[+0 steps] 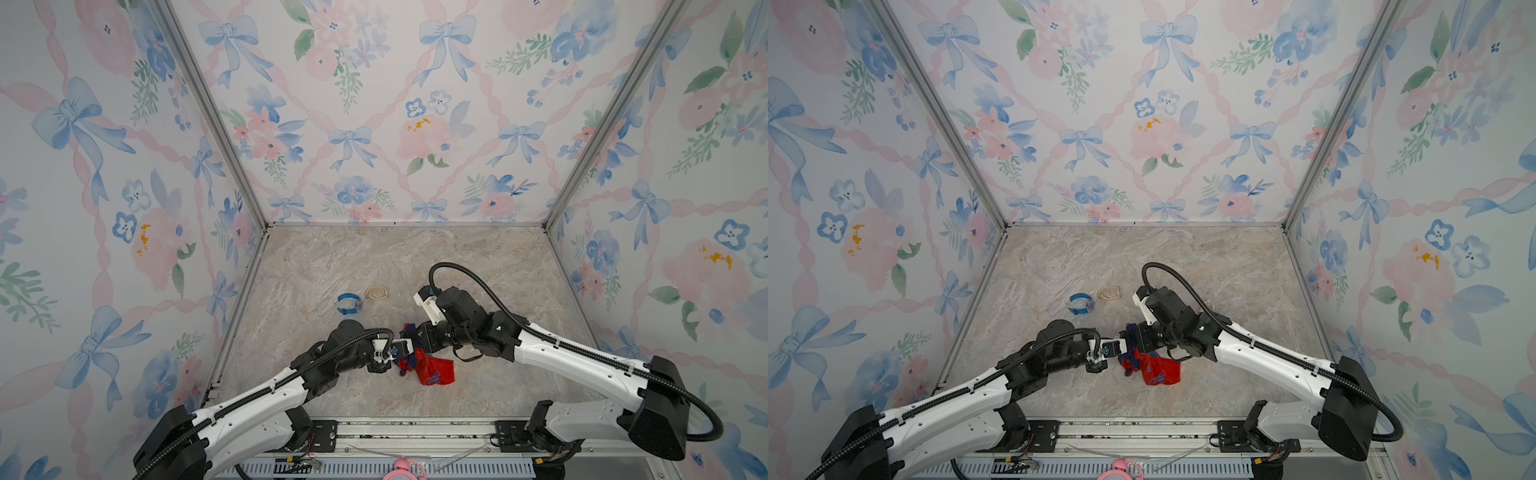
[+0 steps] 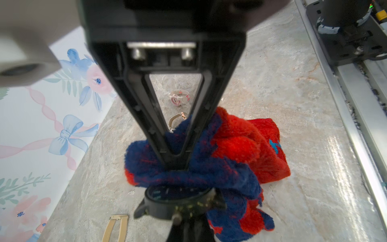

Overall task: Wipe the watch dial
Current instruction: Wipe the dirt from the watch dial.

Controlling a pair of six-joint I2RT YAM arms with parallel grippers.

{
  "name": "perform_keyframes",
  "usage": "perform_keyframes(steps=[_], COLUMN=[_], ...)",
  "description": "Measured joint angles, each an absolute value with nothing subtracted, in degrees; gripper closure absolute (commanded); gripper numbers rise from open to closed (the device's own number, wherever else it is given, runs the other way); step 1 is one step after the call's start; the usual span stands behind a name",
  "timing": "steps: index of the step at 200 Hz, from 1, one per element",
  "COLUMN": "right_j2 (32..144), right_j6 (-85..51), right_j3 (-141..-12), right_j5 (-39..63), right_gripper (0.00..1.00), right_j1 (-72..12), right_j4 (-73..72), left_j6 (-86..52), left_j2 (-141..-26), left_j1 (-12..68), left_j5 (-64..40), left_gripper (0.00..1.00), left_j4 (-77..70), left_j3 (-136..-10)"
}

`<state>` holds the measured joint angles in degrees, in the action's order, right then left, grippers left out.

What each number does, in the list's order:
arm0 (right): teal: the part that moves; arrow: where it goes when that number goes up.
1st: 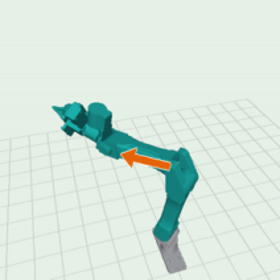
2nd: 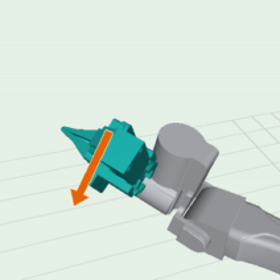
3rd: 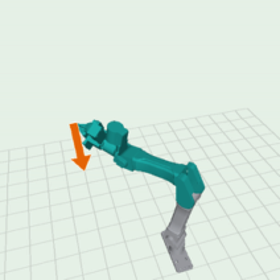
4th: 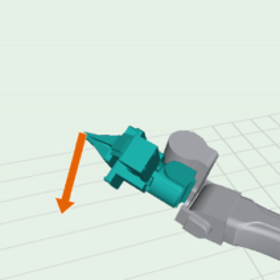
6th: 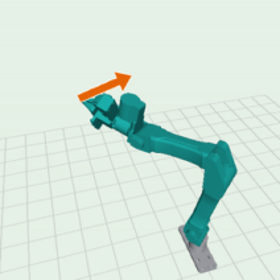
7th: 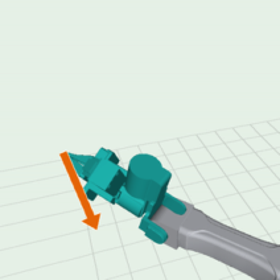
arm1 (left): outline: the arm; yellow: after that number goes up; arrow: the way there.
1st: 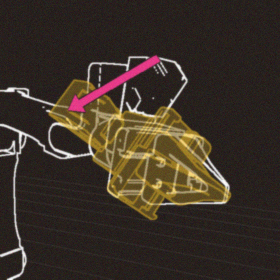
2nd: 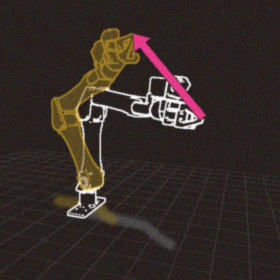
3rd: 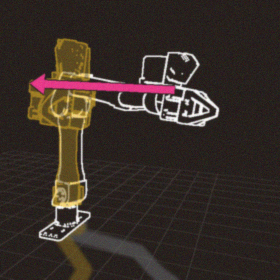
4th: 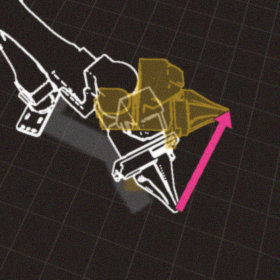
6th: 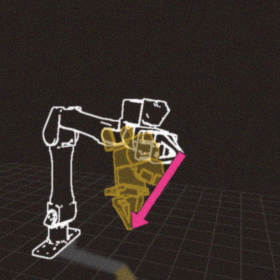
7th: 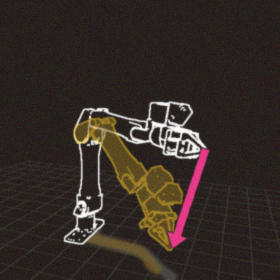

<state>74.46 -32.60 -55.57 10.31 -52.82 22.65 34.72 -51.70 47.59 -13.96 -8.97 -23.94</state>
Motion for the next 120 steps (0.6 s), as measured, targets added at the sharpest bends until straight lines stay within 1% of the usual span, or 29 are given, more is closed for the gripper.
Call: perform_keyframes(steps=[44, 94, 120], right_j2=[73.9, 64.4, 63.1], right_j6=[-32.6, -32.6, -32.8], right_j3=[-52.9, -53.4, -55.2], right_j5=[10.7, 10.7, 10.6], right_gripper=[1.0, 1.0, 1.0], right_j1=[-51.2, -50.4, -51.6], right_j4=[23.0, 25.4, 26.0], left_j6=[34.7, 34.7, 34.7], left_j2=[-49.9, -50.6, -50.8], left_j1=[47.6, 47.6, 47.6], left_j5=[-16.0, -15.9, -15.5], left_gripper=[0.93, 0.93, 0.94], left_j4=[-13.1, -13.2, -13.2], left_j3=[-23.9, -23.9, -24.0])
